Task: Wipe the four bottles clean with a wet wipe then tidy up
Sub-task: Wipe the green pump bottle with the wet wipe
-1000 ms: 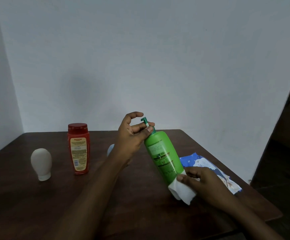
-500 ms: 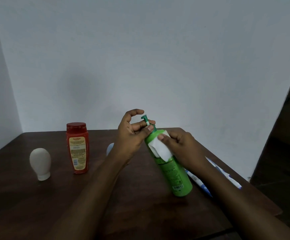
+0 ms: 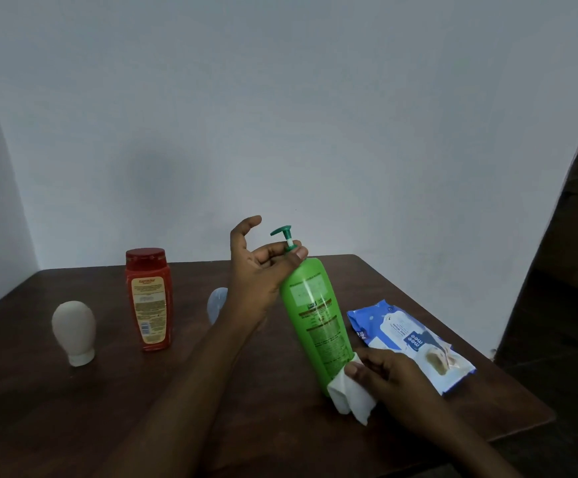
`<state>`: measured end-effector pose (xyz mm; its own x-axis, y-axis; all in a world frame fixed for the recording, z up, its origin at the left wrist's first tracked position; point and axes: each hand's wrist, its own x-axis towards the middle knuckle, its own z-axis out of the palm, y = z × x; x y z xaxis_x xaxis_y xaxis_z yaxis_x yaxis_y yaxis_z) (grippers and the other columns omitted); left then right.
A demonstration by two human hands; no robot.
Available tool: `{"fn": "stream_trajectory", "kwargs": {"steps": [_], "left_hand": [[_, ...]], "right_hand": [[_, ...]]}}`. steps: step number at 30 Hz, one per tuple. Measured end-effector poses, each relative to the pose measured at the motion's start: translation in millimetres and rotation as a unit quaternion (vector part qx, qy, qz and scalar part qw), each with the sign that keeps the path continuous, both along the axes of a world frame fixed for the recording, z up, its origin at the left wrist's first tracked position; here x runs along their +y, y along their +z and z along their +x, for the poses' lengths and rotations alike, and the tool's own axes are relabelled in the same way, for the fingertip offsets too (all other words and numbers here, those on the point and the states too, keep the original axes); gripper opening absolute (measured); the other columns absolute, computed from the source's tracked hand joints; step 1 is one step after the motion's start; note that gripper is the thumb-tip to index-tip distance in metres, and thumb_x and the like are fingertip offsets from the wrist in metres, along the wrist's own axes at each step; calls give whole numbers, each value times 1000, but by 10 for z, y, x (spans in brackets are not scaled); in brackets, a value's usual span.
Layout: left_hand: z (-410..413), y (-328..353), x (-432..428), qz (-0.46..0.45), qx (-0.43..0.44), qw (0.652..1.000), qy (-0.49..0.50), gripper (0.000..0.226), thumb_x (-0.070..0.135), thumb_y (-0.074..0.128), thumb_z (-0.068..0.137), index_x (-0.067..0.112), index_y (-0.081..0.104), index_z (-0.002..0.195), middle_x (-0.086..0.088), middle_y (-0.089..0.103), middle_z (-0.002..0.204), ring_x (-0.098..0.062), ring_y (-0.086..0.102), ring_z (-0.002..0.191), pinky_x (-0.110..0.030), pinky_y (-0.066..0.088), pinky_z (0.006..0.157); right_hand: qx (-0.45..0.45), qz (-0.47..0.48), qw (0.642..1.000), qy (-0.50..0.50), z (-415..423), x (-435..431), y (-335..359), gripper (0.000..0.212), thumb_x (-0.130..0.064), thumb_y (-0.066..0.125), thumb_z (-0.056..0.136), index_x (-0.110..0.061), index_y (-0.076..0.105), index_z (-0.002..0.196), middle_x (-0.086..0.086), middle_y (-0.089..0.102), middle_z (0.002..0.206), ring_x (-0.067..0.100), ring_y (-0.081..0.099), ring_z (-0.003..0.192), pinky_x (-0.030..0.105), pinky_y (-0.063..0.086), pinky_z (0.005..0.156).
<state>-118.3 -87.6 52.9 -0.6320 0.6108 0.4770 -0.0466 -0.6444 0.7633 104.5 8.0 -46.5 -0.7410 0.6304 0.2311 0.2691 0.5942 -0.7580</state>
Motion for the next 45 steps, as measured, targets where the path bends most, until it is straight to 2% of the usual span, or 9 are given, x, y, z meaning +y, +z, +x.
{"fn": "stream_trajectory", "kwargs": {"steps": [4,8,13,19,22,26,32,40,45], "left_hand": [[9,-8,6,-30,-25,999,-25,67,0,79,87,26,46,140,-16,80,101,-22,76,91,-34,61,80],[-2,-23,24,-57,-5,997,-60,35,13,78,87,10,70,121,-12,77,102,-24,72,97,-44,57,94],[71,-69,54,-98,18,994,-50,12,32,80,88,20,78,90,-2,71,92,-14,66,85,-40,53,86],[193,-138,108,-53,8,996,-72,16,22,67,89,13,61,101,-18,75,111,-33,71,108,-48,55,99],[280,-182,153,-34,-36,996,-73,14,15,66,88,12,59,100,-19,73,98,-38,73,93,-55,54,98],[311,-224,133,8,-90,995,-50,16,14,65,87,7,62,101,-16,64,85,-31,67,77,-57,56,92],[133,-307,-40,68,-196,977,-50,10,21,63,86,12,61,88,-12,60,81,-30,63,74,-49,59,85],[71,-177,-185,109,-248,958,-92,28,23,49,97,16,64,74,-8,60,76,-27,60,73,-42,56,81],[210,-235,-137,90,-209,965,-133,17,22,54,92,13,63,81,-10,60,81,-29,62,74,-44,56,82]], "right_hand": [[-2,15,1000,-2,2,-7,11,22,-50,60,99,-33,74,99,-12,76,93,5,69,87,44,54,86],[-35,88,995,-27,12,12,-30,57,-84,38,83,-43,69,106,-21,69,96,-4,57,103,43,45,98],[-19,133,990,-35,-29,24,-32,19,-70,42,94,-63,57,104,-35,63,97,-2,56,102,34,45,89],[47,109,991,-64,-28,14,-65,16,-45,66,95,-33,61,105,-10,64,101,1,58,97,20,47,81],[35,108,991,-67,-4,-25,-56,16,-48,64,94,-32,64,98,-9,67,90,3,62,89,25,50,75],[-6,134,990,-49,15,-64,-53,52,-70,47,94,-32,63,125,-16,69,113,-4,61,103,23,51,89],[2,198,979,-42,-4,-242,-77,55,-54,50,100,-32,45,150,-29,43,140,-20,32,127,-6,19,100],[128,509,848,-70,-75,-443,-165,41,-27,57,101,-4,66,134,15,60,144,26,55,137,40,45,111],[78,469,878,-59,-203,-502,-118,58,-45,36,108,-5,48,149,16,52,151,28,50,140,43,40,116]]}}
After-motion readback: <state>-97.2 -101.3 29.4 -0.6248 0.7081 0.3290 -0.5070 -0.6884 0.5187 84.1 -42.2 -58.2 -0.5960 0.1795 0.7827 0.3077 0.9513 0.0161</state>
